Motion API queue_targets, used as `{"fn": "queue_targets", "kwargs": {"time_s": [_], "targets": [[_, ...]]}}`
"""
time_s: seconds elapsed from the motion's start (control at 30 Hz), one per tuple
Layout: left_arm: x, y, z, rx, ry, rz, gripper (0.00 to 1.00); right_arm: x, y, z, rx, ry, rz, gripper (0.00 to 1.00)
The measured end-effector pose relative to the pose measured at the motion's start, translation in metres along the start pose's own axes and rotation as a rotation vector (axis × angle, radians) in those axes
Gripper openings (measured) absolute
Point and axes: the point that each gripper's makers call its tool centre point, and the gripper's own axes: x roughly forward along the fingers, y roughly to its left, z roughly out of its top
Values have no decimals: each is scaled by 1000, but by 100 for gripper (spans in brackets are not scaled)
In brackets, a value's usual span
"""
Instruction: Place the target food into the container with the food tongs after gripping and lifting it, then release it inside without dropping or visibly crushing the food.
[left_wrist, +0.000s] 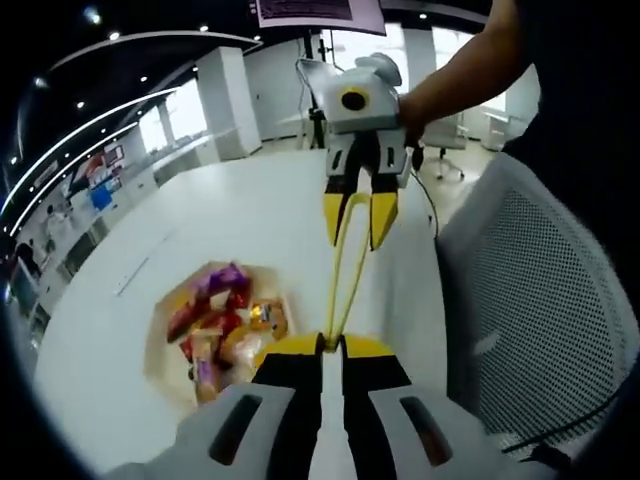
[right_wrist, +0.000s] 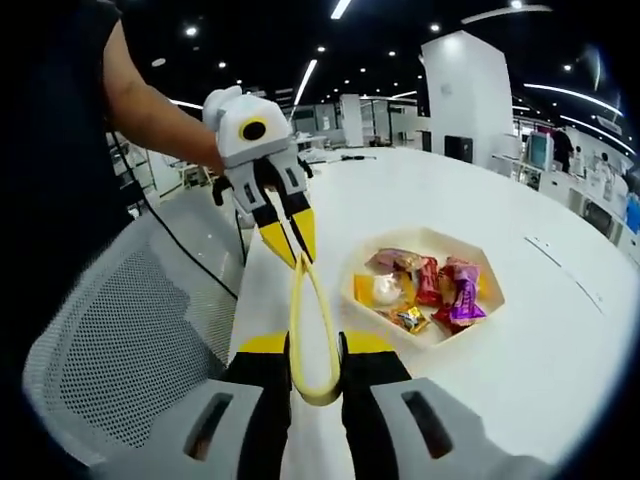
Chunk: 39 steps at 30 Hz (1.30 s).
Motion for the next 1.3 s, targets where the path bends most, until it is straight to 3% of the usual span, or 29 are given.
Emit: {"fn": "queue_targets", "kwargs": {"time_s": [0.17,0.27,0.5,0.67,0.77,0.83,1.0,1.03,1.1,1.2,1.3], "targets": [[11,0,-20,-2,32,4,1,15,-3,-20,24,21,-10,18],[17,1,-29,22,56,8,2,20,-8,-30,-3,29,-36,18],[16,5,-49,1,76,5,2,37,-10,-32,9,45,-31,18],[21,3,-57,2,94,-4,2,44,-8,-42,28,64,-29,18],[25,-3,-59,32,114,-28,4,47,-4,-56,10,123,-26,18],[22,2,-58,21,96,-18,7,46,-7,-52,37,97,-44,18],[21,10,-58,3,95,14,24,44,-11,-52,21,116,-52,19],[20,11,-60,-19,104,25,24,43,-10,-53,19,122,-41,19],[19,0,-63,-91,104,-19,14,40,-8,-54,-1,134,-32,19],[15,2,-65,-85,97,24,35,35,-6,-55,-15,152,-16,19],[4,4,-66,-138,76,62,52,31,-8,-55,-16,169,-8,19]]}}
